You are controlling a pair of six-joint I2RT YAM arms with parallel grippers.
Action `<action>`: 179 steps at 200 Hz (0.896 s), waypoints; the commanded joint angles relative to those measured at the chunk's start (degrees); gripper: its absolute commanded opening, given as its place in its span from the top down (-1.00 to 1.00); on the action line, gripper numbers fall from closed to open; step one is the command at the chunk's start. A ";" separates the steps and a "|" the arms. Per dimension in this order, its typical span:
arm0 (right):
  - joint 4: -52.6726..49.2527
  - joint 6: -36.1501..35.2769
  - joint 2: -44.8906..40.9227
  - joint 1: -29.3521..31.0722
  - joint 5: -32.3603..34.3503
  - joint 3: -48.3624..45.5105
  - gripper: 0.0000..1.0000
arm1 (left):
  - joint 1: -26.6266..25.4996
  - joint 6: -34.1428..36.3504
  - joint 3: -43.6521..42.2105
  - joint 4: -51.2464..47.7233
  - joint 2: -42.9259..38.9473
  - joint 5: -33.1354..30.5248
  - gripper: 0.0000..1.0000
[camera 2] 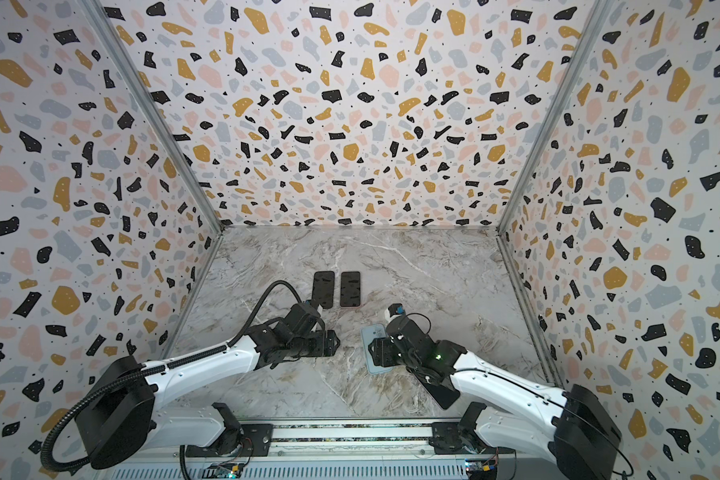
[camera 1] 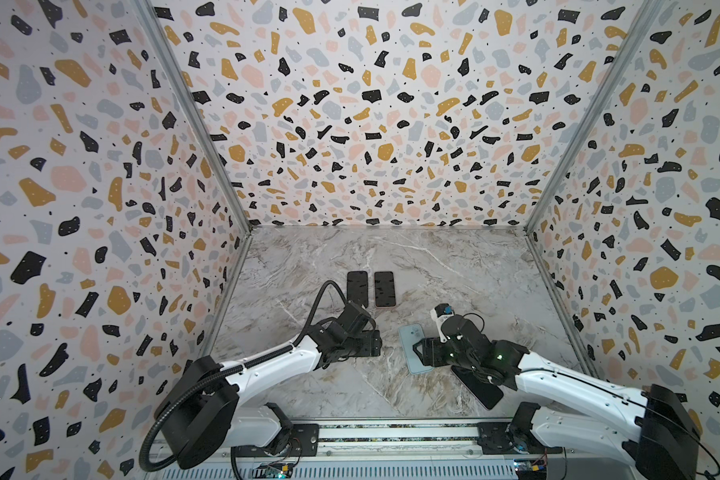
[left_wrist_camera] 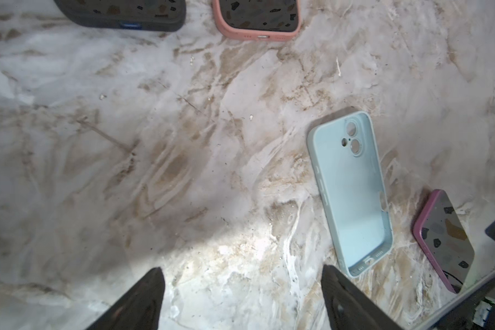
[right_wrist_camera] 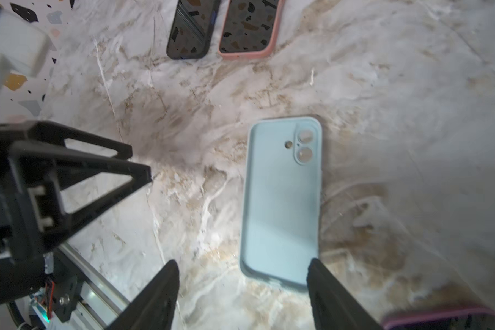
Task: Put the phone into the phone case
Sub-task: 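Move the right gripper to the magenta-edged phone nearer the robot and grasp it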
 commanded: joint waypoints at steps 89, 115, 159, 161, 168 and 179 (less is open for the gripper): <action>-11.62 11.88 -14.56 0.51 -10.06 -15.87 -0.49 | -2.20 -3.81 -4.12 4.47 -0.86 -0.04 -0.73; -10.21 10.40 -11.42 -0.92 -8.04 -15.82 -0.48 | -2.33 -3.65 -3.81 4.88 0.20 0.35 -0.73; -9.53 3.60 -9.76 -11.68 -6.42 -14.76 -0.47 | -2.40 -3.37 -3.74 5.94 1.44 0.81 -0.73; -9.46 3.44 -9.82 -12.23 -6.36 -14.70 -0.47 | -2.41 -3.31 -3.76 5.93 1.50 0.83 -0.73; -8.36 2.70 -9.84 -13.93 -6.46 -14.90 -0.46 | -2.42 -3.24 -3.81 6.17 1.78 0.92 -0.73; -6.71 1.54 -9.20 -16.42 -6.66 -15.00 -0.46 | -2.41 -3.12 -3.80 6.46 2.12 1.17 -0.73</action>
